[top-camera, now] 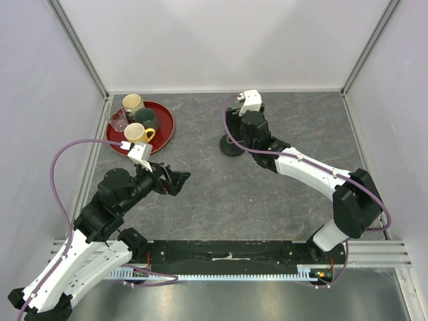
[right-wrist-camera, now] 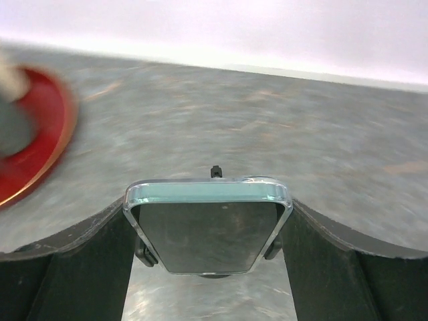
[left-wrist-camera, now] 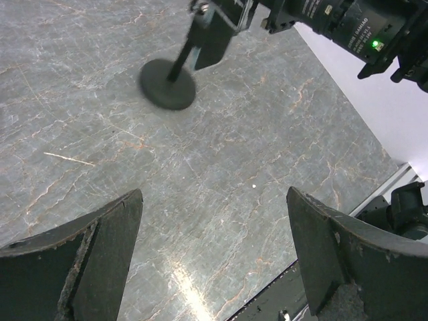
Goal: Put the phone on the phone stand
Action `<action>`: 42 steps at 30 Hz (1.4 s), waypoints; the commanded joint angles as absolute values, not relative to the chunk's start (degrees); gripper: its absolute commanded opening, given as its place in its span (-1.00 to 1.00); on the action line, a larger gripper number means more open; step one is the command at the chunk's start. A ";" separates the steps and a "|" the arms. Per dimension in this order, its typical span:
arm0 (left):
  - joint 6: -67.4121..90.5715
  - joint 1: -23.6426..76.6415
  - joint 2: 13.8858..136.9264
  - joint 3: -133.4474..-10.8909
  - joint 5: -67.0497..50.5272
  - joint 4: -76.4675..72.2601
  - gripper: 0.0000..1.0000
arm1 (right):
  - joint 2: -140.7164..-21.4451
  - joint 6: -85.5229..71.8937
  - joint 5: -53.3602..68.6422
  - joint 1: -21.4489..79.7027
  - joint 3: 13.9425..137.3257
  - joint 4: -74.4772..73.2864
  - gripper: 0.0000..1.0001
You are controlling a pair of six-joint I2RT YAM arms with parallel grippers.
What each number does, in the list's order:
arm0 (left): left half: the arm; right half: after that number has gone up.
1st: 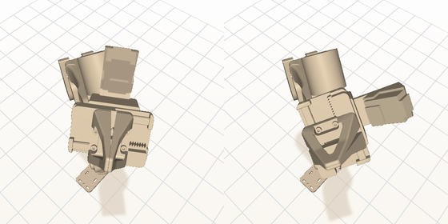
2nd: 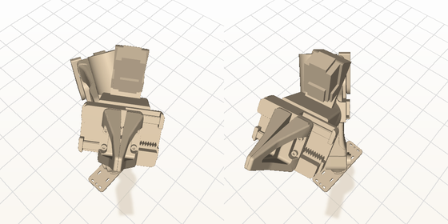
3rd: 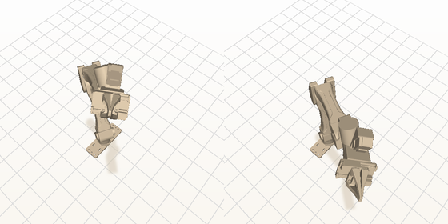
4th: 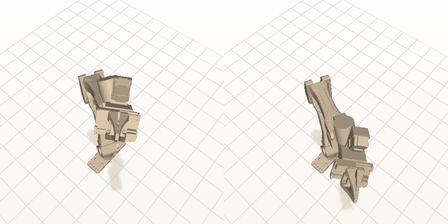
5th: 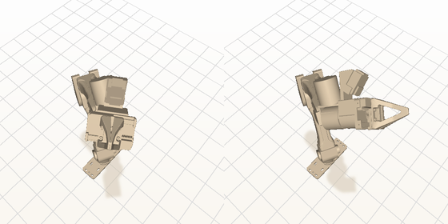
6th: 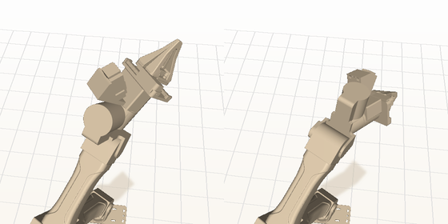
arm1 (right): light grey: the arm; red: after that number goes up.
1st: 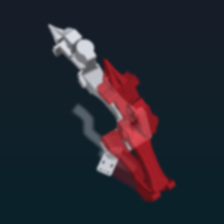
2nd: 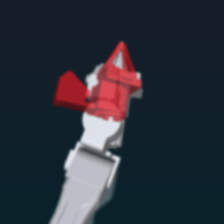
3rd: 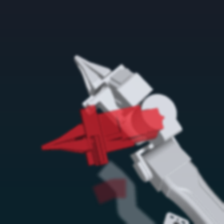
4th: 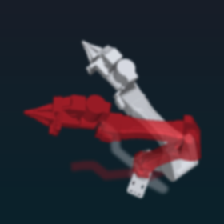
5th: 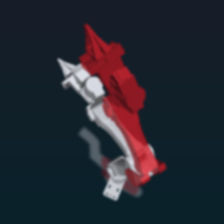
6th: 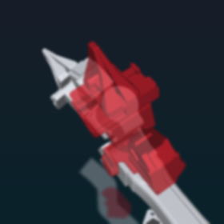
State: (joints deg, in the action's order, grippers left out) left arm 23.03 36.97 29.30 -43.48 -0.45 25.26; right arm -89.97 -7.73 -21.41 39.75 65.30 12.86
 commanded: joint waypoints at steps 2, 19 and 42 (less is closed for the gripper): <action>21.27 36.83 29.79 -44.47 -0.18 25.22 0.86 | -89.21 -13.88 -67.45 37.19 70.84 5.12 -1.00; 21.53 36.83 31.20 -45.44 -1.84 24.43 0.85 | -74.01 -35.32 -71.28 4.23 61.00 -11.33 -1.00; 25.05 36.83 31.11 -45.79 -4.13 23.99 0.82 | -70.32 -34.02 -61.78 -2.73 58.45 -12.75 0.96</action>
